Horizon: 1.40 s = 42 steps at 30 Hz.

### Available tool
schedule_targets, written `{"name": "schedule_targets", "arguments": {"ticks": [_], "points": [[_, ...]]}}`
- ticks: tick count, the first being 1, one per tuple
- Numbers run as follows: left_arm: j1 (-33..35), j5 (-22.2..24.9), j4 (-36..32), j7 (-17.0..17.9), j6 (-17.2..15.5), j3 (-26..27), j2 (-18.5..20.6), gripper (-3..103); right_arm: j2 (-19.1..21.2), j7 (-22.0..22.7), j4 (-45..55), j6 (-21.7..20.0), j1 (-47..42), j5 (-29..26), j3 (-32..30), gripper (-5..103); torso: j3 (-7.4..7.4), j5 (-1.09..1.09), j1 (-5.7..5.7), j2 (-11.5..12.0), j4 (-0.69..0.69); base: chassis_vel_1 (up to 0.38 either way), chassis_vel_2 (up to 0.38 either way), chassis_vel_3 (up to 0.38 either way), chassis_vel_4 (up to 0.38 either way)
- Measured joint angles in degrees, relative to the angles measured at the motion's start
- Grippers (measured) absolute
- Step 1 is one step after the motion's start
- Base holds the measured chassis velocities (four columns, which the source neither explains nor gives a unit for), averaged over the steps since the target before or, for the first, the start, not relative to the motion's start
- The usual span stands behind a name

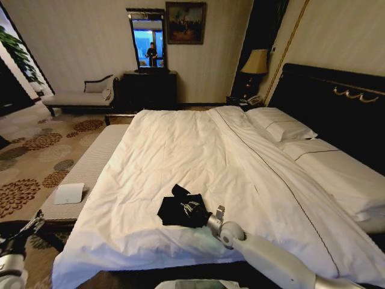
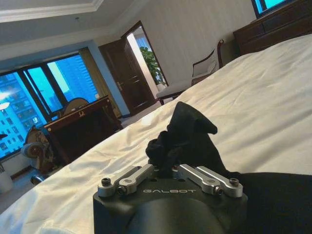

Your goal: Fold the clothes on the bed.

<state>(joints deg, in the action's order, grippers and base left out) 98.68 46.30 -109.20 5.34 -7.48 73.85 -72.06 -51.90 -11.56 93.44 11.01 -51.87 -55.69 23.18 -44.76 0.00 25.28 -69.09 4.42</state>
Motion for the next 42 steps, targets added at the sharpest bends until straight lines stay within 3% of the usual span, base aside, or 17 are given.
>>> {"name": "schedule_targets", "arguments": {"ticks": [10, 13, 15, 16, 17, 20, 22, 24, 25, 27, 28, 32, 34, 37, 42], "points": [[-0.3, -0.6, -0.3, 0.2, 0.0, -0.5, -0.5, 100, -2.9, 1.8, 0.0, 0.2, -0.7, 0.6, 0.3, 2, 0.00, 0.00, 0.00, 0.0, 0.00, 0.000, 0.000, 0.000, 0.000], [-0.2, -0.6, 0.0, 0.2, 0.0, -0.5, -0.3, 100, -3.8, 1.5, -0.3, 1.0, -0.3, 0.7, 1.0, 18, 0.00, 0.00, 0.00, 0.0, -0.01, 0.000, 0.000, 0.000, 0.000], [-0.2, -0.6, 0.2, 0.3, -0.1, -0.5, -0.2, 100, -4.0, 1.0, -0.3, 1.5, -0.1, 0.6, 1.3, 18, 0.00, 0.00, 0.00, 0.0, -0.01, 0.000, 0.000, 0.000, 0.000], [-0.3, -0.6, 0.4, 0.3, -0.1, -0.5, 0.0, 100, -4.2, 0.5, -0.1, 1.8, 0.1, 0.2, 1.7, 28, 0.00, 0.00, 0.00, 0.0, 0.00, 0.000, 0.000, 0.000, 0.000], [-0.4, -0.6, 0.5, 0.4, -0.1, -0.5, 0.1, 100, -4.3, 0.3, 0.2, 2.0, 0.2, -0.2, 1.9, 28, 0.00, 0.00, 0.00, 0.0, 0.00, 0.000, 0.000, 0.000, 0.000], [-0.5, -0.6, 0.8, 0.4, -0.2, -0.6, 0.3, 100, -4.9, 0.0, 0.5, 2.3, 0.6, -1.4, 2.4, 44, 0.00, 0.00, 0.00, 0.0, -0.01, 0.000, 0.000, 0.000, 0.000], [-0.6, -0.6, 0.9, 0.4, -0.2, -0.6, 0.4, 100, -5.1, 0.0, 0.4, 2.4, 0.8, -1.7, 2.5, 44, 0.00, 0.00, 0.00, 0.0, -0.01, 0.000, 0.000, 0.000, 0.000], [-0.6, -0.6, 1.3, 0.4, -0.2, -0.7, 0.7, 100, -5.9, 0.0, -0.2, 2.7, 1.2, -3.2, 2.4, 56, 0.00, -0.01, 0.00, 0.0, 0.00, 0.000, 0.000, 0.000, 0.000], [-0.6, -0.6, 1.3, 0.4, -0.2, -0.7, 0.7, 100, -5.9, 0.0, -0.2, 2.7, 1.2, -3.2, 2.4, 56, 0.00, -0.01, 0.00, 0.0, 0.00, 0.000, 0.000, 0.000, 0.000], [-0.7, -0.6, 1.6, 0.4, -0.2, -0.8, 0.9, 100, -7.2, 1.6, -1.2, 2.5, 1.8, -5.1, 2.2, 67, 0.00, -0.01, 0.00, 0.0, 0.00, 0.000, 0.000, 0.000, 0.000], [-0.7, -0.6, 1.6, 0.4, -0.2, -0.8, 0.9, 100, -7.2, 1.6, -1.2, 2.5, 1.8, -5.1, 2.2, 67, 0.00, -0.01, 0.00, 0.0, 0.00, 0.000, 0.000, 0.000, 0.000], [-1.0, -0.7, 1.7, 0.4, -0.2, -1.4, 1.0, 100, -12.5, 7.1, -6.2, 0.4, 3.9, -7.8, 2.1, 89, 0.00, -0.01, 0.00, 0.0, 0.00, 0.000, 0.000, 0.000, 0.000], [-1.0, -0.8, 1.7, 0.4, -0.2, -1.5, 0.9, 100, -13.5, 7.3, -7.1, 0.0, 4.3, -8.0, 2.2, 89, 0.00, 0.00, 0.00, 0.0, -0.01, 0.000, 0.000, 0.000, 0.000], [-1.1, -1.0, 1.7, 0.4, -0.2, -1.7, 0.7, 100, -16.5, 7.8, -9.4, -1.6, 5.6, -9.0, 3.1, 99, 0.00, 0.00, 0.00, 0.0, -0.01, 0.000, 0.000, 0.000, 0.000], [-0.7, -1.1, 2.1, 0.4, 0.0, -1.7, 0.3, 100, -20.7, 8.1, -12.3, -2.9, 7.2, -9.5, 5.3, 100, 0.00, -0.01, 0.00, 0.0, -0.01, 0.000, 0.000, 0.000, 0.000]]}}
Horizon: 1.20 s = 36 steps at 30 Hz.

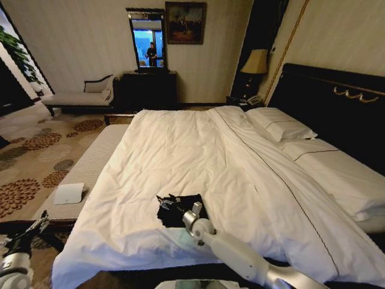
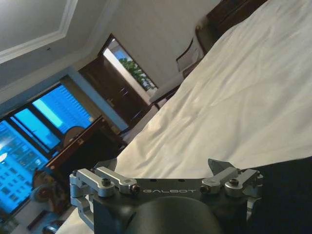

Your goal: Fold the clothes on the bed.

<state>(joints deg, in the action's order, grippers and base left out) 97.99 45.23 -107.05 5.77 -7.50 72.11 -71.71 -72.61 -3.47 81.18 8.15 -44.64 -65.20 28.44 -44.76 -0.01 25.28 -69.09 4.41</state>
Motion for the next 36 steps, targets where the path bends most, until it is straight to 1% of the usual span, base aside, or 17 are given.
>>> {"name": "schedule_targets", "arguments": {"ticks": [9, 13, 15, 16, 18, 20, 21, 22, 23, 24, 26, 27, 28, 31, 32, 33, 36], "points": [[1.7, -0.5, -1.0, 0.0, 0.6, -0.5, -1.3, 100, -4.8, -1.0, -4.2, 0.4, 3.0, 0.8, 1.1, 100, 0.00, 0.00, 0.00, 0.0, -0.01, 0.000, 0.000, 0.000, 0.000], [3.7, 0.0, -3.8, -0.1, 0.9, -2.3, -2.1, 100, -4.3, -2.5, 1.9, 2.1, 4.4, -0.7, -4.4, 100, 0.00, 0.02, 0.00, 0.0, -0.02, 0.000, 0.000, 0.000, 0.000], [5.0, 0.6, -6.0, 0.3, 0.8, -3.9, -2.1, 100, -1.8, -1.9, 5.9, 3.8, 6.3, 0.7, -9.1, 100, 0.01, 0.02, 0.00, 0.0, -0.03, 0.000, 0.000, 0.000, 0.000], [5.7, 0.2, -7.8, 0.6, 1.0, -5.2, -1.8, 100, 1.4, -0.3, 7.2, 6.0, 7.3, 3.3, -12.7, 100, 0.01, 0.02, 0.00, 0.0, -0.04, 0.000, 0.000, 0.000, 0.000], [6.0, -0.1, -8.9, 0.6, 1.7, -6.3, -1.7, 100, 3.5, 1.1, 7.6, 6.6, 7.6, 4.7, -14.6, 100, 0.00, 0.05, 0.00, 0.0, -0.04, 0.000, 0.000, 0.000, 0.000], [6.5, -1.4, -11.6, 1.1, 4.5, -9.5, -1.7, 100, 11.6, 5.8, 10.3, 6.7, 6.3, 7.6, -20.5, 100, 0.00, 0.02, 0.02, 0.0, 0.02, 0.000, 0.000, 0.000, 0.000], [6.8, -2.3, -12.8, 1.1, 5.5, -10.9, -1.8, 100, 13.9, 7.1, 11.6, 6.4, 5.0, 8.8, -23.0, 100, -0.01, 0.02, 0.02, 0.0, 0.07, 0.000, 0.000, 0.000, 0.000], [7.2, -3.4, -14.4, 1.1, 6.7, -12.9, -2.1, 100, 17.0, 8.5, 13.9, 6.1, 2.0, 11.0, -27.4, 100, 0.00, 0.04, 0.02, 0.0, 0.07, 0.000, 0.000, 0.000, 0.000], [7.2, -3.4, -14.4, 1.1, 6.7, -12.9, -2.1, 100, 17.0, 8.5, 13.9, 6.1, 2.0, 11.0, -27.4, 100, 0.00, 0.04, 0.02, 0.0, 0.07, 0.000, 0.000, 0.000, 0.000], [8.0, -5.1, -16.6, 1.1, 7.9, -15.7, -2.8, 100, 19.5, 9.6, 17.2, 5.3, -3.4, 14.7, -33.9, 100, 0.00, 0.05, 0.02, 0.0, 0.08, 0.000, 0.000, 0.000, 0.000], [9.1, -8.0, -19.0, 1.1, 9.4, -18.6, -4.0, 100, 20.4, 11.0, 22.3, 3.5, -12.7, 20.5, -44.4, 100, 0.01, 0.05, 0.01, 0.0, 0.01, 0.000, 0.000, 0.000, 0.000], [10.1, -11.2, -20.5, 0.6, 10.6, -20.3, -5.0, 100, 19.7, 11.9, 26.5, 1.8, -21.1, 24.6, -51.7, 100, 0.01, 0.04, -0.01, 0.0, 0.02, 0.000, 0.000, 0.000, 0.000], [10.1, -11.2, -20.5, 0.6, 10.6, -20.3, -5.0, 100, 19.7, 11.9, 26.5, 1.8, -21.1, 24.6, -51.7, 100, 0.01, 0.04, -0.01, 0.0, 0.02, 0.000, 0.000, 0.000, 0.000], [12.7, -16.0, -23.8, -1.4, 12.9, -23.5, -6.0, 100, 15.1, 12.5, 36.4, -0.2, -37.8, 31.9, -62.6, 100, 0.02, 0.04, -0.02, 0.0, 0.03, 0.000, 0.000, 0.000, 0.000], [14.1, -17.5, -25.7, -2.2, 13.7, -24.8, -6.2, 100, 11.3, 12.5, 41.2, -0.5, -45.3, 35.4, -65.9, 100, 0.02, 0.02, -0.03, 0.0, 0.03, 0.000, 0.000, 0.000, 0.000], [14.1, -17.5, -25.7, -2.2, 13.7, -24.8, -6.2, 100, 11.3, 12.5, 41.2, -0.5, -45.3, 35.4, -65.9, 100, 0.02, 0.02, -0.03, 0.0, 0.03, 0.000, 0.000, 0.000, 0.000], [15.9, -18.4, -29.7, -3.9, 14.5, -26.2, -5.8, 100, 0.0, 11.0, 50.5, -0.9, -59.3, 45.3, -70.2, 100, 0.03, 0.02, -0.03, 0.0, 0.04, 0.000, 0.000, 0.000, 0.000]]}}
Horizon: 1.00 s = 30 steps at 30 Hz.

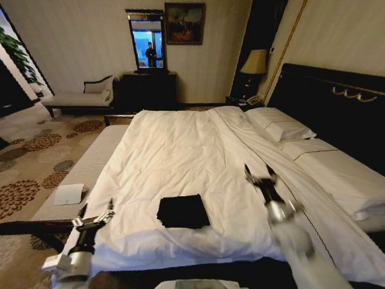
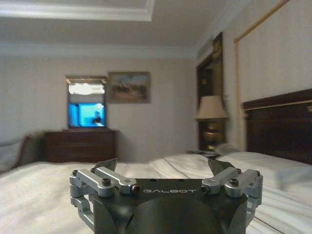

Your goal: Fold the clothes on the bed.

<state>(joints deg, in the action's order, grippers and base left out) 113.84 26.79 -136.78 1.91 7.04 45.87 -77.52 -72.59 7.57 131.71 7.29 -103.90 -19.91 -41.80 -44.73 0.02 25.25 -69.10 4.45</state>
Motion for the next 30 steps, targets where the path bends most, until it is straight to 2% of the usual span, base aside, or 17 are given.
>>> {"name": "schedule_targets", "arguments": {"ticks": [1, 4, 5, 30], "points": [[0.2, 0.0, -1.2, -0.9, 0.0, -0.1, 0.5, 100, -2.7, -0.6, 2.2, 0.0, -2.8, 2.6, -0.4, 100, 0.00, -0.03, 0.00, 0.0, 0.00, 0.000, 0.000, 0.000, 0.000], [0.3, 0.1, -2.0, -1.5, 0.0, 0.0, 1.0, 100, -4.6, -1.4, 3.7, 0.1, -4.9, 4.5, -0.5, 100, -0.01, -0.04, 0.00, 0.0, -0.01, 0.000, 0.000, 0.000, 0.000], [0.3, 0.3, -2.1, -1.7, -0.1, 0.0, 1.1, 100, -5.2, -1.8, 4.2, 0.1, -5.5, 5.2, -0.6, 100, -0.01, -0.05, 0.01, 0.0, -0.05, 0.000, 0.000, 0.000, 0.000], [0.1, 0.7, -1.8, -1.8, -0.5, 0.4, 1.2, 100, -5.2, -2.0, 3.4, 0.3, -5.0, 4.5, 0.4, 100, -0.03, -0.02, 0.03, 0.0, -0.04, 0.000, 0.000, 0.000, 0.000]]}}
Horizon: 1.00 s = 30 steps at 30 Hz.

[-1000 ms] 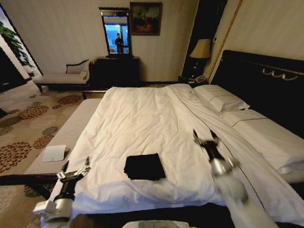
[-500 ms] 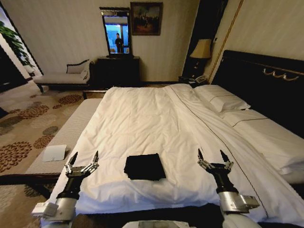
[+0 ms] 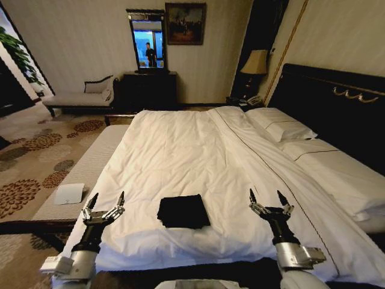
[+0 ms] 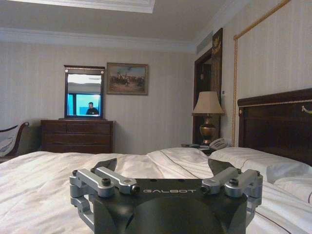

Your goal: Fold the clothes on the bed.

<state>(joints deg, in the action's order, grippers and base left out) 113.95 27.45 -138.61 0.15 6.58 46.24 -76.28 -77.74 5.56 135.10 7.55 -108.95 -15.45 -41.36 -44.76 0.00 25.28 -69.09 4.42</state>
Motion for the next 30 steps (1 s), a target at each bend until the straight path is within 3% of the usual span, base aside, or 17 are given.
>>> {"name": "schedule_targets", "arguments": {"ticks": [30], "points": [[0.0, 0.1, 0.1, 0.0, -0.1, 0.1, 0.0, 100, 0.0, 0.0, -0.2, 0.0, 0.1, -0.2, 0.1, 100, 0.00, 0.00, 0.00, 0.0, 0.00, 0.000, 0.000, 0.000, 0.000]]}}
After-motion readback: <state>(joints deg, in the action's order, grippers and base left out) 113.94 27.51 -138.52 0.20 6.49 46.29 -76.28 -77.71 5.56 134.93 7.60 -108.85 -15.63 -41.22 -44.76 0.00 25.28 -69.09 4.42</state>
